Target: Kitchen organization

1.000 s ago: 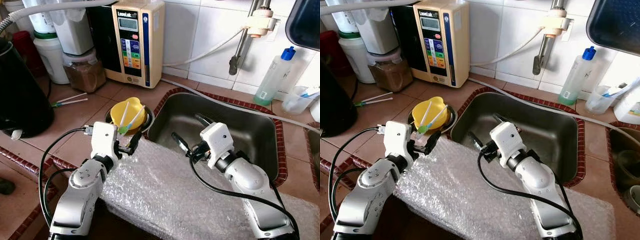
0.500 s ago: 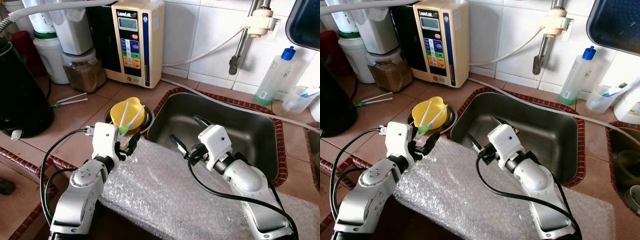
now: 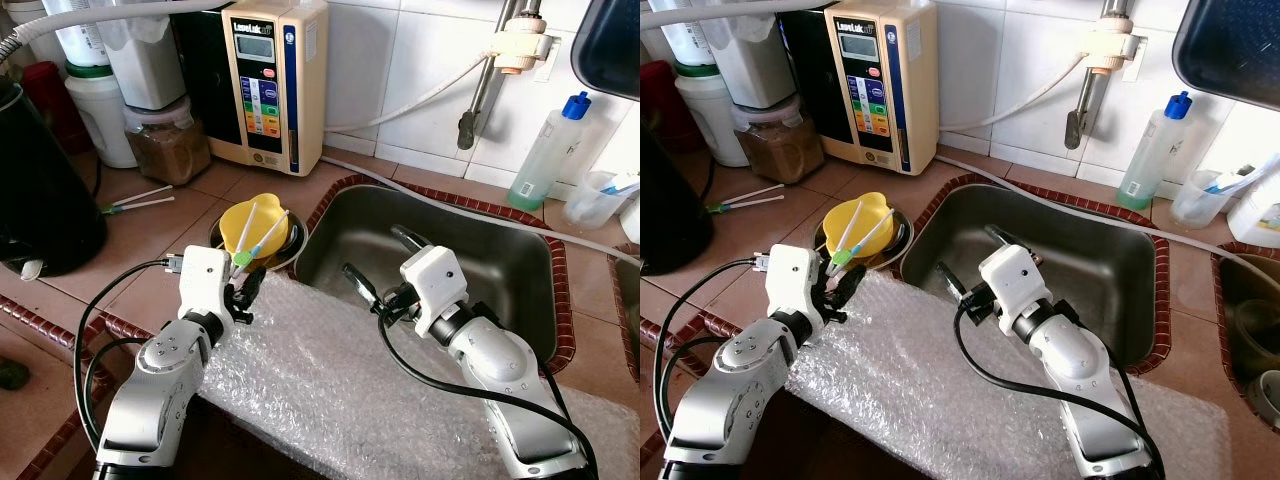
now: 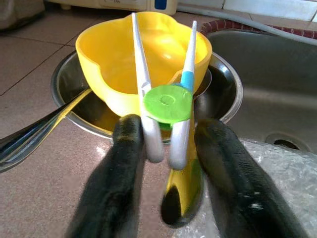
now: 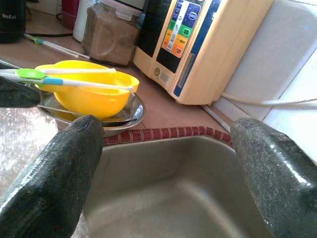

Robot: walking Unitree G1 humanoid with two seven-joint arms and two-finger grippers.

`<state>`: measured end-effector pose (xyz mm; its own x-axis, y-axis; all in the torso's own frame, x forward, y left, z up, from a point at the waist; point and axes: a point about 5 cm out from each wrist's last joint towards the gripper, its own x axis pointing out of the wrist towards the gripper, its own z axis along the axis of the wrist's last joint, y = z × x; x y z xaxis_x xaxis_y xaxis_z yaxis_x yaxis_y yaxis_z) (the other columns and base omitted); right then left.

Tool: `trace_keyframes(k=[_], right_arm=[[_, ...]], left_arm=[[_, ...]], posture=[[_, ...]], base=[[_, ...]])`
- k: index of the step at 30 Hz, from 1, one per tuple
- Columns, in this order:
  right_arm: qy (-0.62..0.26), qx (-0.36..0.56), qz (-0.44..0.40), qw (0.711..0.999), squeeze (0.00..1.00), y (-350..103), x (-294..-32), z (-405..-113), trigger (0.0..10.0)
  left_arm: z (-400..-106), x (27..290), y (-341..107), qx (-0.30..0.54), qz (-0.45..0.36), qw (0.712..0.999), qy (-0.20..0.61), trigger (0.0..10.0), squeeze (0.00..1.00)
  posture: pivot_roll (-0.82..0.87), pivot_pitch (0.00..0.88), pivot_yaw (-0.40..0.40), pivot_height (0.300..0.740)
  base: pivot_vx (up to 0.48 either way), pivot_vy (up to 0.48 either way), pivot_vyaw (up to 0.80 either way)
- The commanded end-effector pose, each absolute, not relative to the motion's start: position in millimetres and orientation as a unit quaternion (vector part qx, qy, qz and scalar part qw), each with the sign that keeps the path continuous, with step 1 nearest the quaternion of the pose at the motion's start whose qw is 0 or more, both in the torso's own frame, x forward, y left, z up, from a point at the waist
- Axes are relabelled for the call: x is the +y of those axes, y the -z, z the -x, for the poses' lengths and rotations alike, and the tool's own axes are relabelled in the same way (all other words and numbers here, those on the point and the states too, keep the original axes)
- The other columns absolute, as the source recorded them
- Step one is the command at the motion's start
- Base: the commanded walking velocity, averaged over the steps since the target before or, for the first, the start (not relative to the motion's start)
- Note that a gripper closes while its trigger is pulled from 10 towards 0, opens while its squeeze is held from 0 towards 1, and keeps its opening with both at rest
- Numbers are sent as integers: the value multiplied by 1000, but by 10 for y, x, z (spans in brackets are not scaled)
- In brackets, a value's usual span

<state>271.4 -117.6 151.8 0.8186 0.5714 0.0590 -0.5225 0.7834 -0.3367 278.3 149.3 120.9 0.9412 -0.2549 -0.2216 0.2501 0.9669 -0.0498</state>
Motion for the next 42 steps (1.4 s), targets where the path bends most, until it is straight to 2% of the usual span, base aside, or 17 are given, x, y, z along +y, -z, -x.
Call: trace_keyframes(k=[1, 29, 42], right_arm=[[-290, -84, 160, 940, 0, -1535, -1186, -2731, 10000], [-306, -89, 140, 938, 0, -1585, -1181, -2716, 10000], [-307, -88, 151, 936, 0, -1569, -1175, -2725, 10000]], left_arm=[[-2811, 1524, -1202, 121, 4, 986, 117, 0, 0], [-2799, 1539, -1217, 103, -1, 988, 117, 0, 0], [-2742, 1543, -1348, 5, -34, 992, 124, 0, 0]], posture=[[6, 0, 18, 740], [6, 0, 14, 740], [10, 0, 10, 740]], base=[[0, 0, 0], [0, 0, 0], [0, 0, 0]])
